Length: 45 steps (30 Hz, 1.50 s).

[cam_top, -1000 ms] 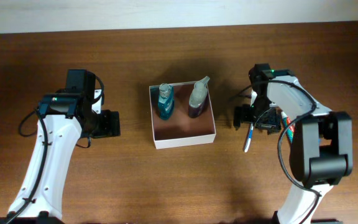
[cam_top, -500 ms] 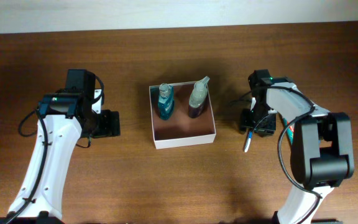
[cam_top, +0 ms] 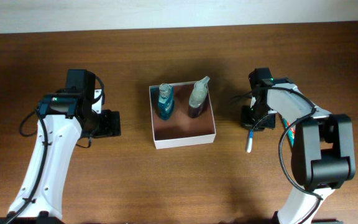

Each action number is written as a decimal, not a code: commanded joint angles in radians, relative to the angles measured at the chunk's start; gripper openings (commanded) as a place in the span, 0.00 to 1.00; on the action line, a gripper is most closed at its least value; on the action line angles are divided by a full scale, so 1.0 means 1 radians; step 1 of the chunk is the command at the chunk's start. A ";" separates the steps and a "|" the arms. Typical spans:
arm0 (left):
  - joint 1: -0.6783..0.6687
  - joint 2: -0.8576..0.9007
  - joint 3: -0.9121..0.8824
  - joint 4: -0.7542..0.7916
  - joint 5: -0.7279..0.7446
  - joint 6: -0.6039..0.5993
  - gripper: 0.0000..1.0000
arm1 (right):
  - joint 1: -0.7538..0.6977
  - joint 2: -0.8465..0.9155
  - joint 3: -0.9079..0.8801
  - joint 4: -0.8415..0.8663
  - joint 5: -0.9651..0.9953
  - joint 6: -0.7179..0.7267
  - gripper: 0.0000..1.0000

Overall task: Pack container
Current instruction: 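Grasp the blue toothbrush with the right gripper and lift it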

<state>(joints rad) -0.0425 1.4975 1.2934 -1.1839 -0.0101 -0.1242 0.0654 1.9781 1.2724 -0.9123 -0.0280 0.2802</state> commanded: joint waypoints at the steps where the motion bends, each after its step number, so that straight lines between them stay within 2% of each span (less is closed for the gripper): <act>1: 0.002 -0.021 -0.003 0.003 0.014 0.013 0.91 | 0.006 0.044 -0.035 0.033 -0.050 -0.010 0.04; 11: 0.002 -0.037 -0.003 0.022 -0.016 0.021 0.90 | 0.006 0.006 -0.027 0.057 -0.039 -0.053 0.04; 20: 0.002 -0.101 -0.003 0.050 -0.016 0.029 0.90 | 0.009 -0.267 0.057 0.033 -0.001 -0.129 0.04; 25: 0.006 -0.104 -0.003 0.056 -0.064 0.028 0.90 | 0.052 -0.489 0.087 -0.043 -0.003 -0.279 0.04; 29: 0.056 -0.104 -0.003 0.054 -0.050 0.027 0.90 | 0.172 -0.620 0.089 -0.064 -0.005 -0.449 0.04; 31: 0.100 -0.104 -0.003 0.054 0.000 0.027 0.90 | 0.245 -0.661 0.089 -0.068 0.016 -0.487 0.04; 37: 0.166 -0.104 -0.003 0.047 0.034 0.028 0.90 | 0.400 -0.705 0.089 -0.066 0.144 -0.422 0.04; 45: 0.165 -0.104 -0.003 0.047 0.034 0.028 0.90 | 0.370 -0.698 0.089 -0.056 0.244 -0.268 0.04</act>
<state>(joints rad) 0.1200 1.4078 1.2926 -1.1358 0.0051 -0.1123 0.4587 1.2800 1.3510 -0.9771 0.1268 -0.0799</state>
